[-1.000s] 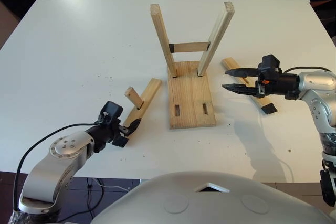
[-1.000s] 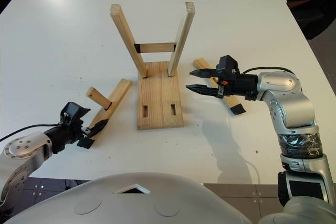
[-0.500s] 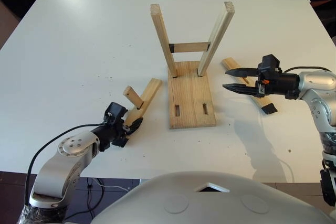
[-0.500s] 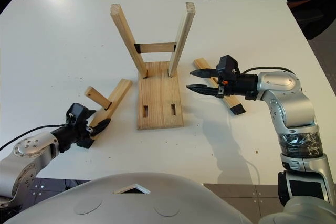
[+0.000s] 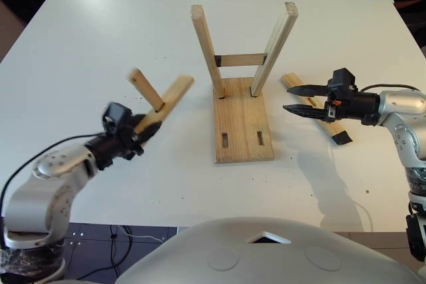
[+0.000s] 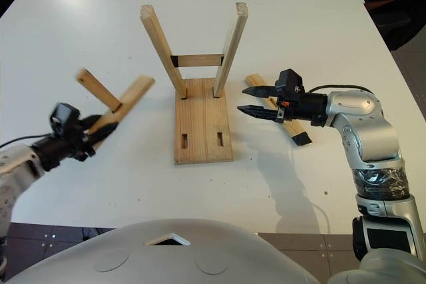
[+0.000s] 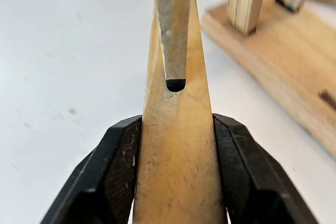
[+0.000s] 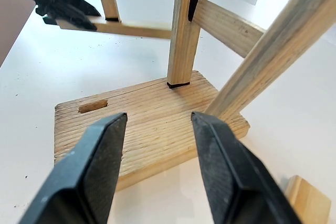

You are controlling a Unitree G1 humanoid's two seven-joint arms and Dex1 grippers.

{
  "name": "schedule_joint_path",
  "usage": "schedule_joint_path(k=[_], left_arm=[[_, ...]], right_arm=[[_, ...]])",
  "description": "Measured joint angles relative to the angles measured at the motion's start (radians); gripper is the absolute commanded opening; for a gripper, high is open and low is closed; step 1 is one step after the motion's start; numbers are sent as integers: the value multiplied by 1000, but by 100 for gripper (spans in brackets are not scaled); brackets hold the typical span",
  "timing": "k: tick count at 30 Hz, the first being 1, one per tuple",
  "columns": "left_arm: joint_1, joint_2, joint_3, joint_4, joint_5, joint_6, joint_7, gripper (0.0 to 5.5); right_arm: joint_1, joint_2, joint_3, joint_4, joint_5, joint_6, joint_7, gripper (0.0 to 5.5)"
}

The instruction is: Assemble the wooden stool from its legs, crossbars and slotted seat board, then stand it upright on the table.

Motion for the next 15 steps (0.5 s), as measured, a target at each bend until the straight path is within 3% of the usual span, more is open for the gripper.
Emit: schedule_joint_path(k=[6,8,12,15], left_arm=[[-134,18,288,-54,-429,-35,-74,199],[-152,22,324,-79,-552,-53,-66,199],[-223,35,276,-151,-723,-98,-8,199],[-324,39,133,-192,-737,-130,25,199]], right_arm=[[-70,-2,-123,-54,245,148,5,225],[-109,6,-158,-88,345,210,-15,225],[-174,45,-184,-153,507,310,-84,250],[-230,87,-154,-203,592,364,-136,297]])
